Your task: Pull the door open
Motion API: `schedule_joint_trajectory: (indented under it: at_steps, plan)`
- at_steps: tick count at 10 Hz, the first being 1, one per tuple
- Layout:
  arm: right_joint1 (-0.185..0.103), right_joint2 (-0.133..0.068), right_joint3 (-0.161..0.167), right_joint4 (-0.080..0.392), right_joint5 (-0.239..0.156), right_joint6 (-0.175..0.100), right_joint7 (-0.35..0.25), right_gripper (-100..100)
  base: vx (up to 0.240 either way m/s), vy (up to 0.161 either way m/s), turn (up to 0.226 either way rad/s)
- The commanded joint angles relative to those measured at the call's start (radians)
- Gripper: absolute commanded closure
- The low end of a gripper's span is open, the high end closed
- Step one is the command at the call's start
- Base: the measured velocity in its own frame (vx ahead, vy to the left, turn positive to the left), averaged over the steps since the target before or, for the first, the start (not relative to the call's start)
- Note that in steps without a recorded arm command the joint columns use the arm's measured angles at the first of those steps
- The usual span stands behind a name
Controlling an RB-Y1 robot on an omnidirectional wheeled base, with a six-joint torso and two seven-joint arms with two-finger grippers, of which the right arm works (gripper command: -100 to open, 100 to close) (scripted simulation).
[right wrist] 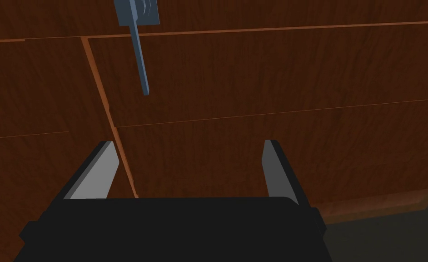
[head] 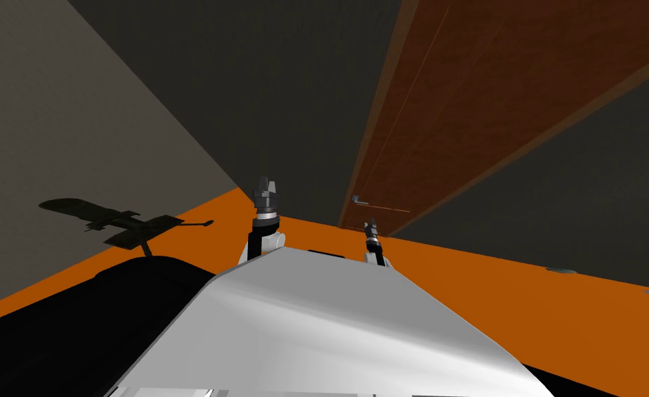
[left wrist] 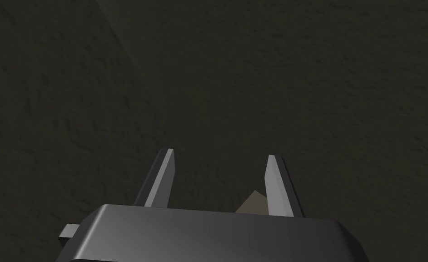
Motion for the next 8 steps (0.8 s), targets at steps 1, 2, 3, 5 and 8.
schedule_joint_trajectory:
  at_steps: [1,2,3,5,8]
  plan:
    - [-0.01,-0.004,-0.002,0.031,-0.001,-0.006,-0.002,-100,0.087,0.006,0.045]
    - [-0.018,-0.006,-0.003,0.054,-0.002,-0.011,-0.002,-100,0.108,0.002,0.041]
    - [-0.025,-0.007,-0.004,0.075,-0.002,-0.016,-0.002,-100,0.101,0.002,0.038]
    - [-0.046,-0.011,-0.006,0.136,-0.004,-0.031,-0.002,-100,0.115,-0.002,0.049]
    - [-0.07,-0.016,-0.01,0.205,-0.006,-0.048,-0.002,-100,0.112,-0.002,0.041]
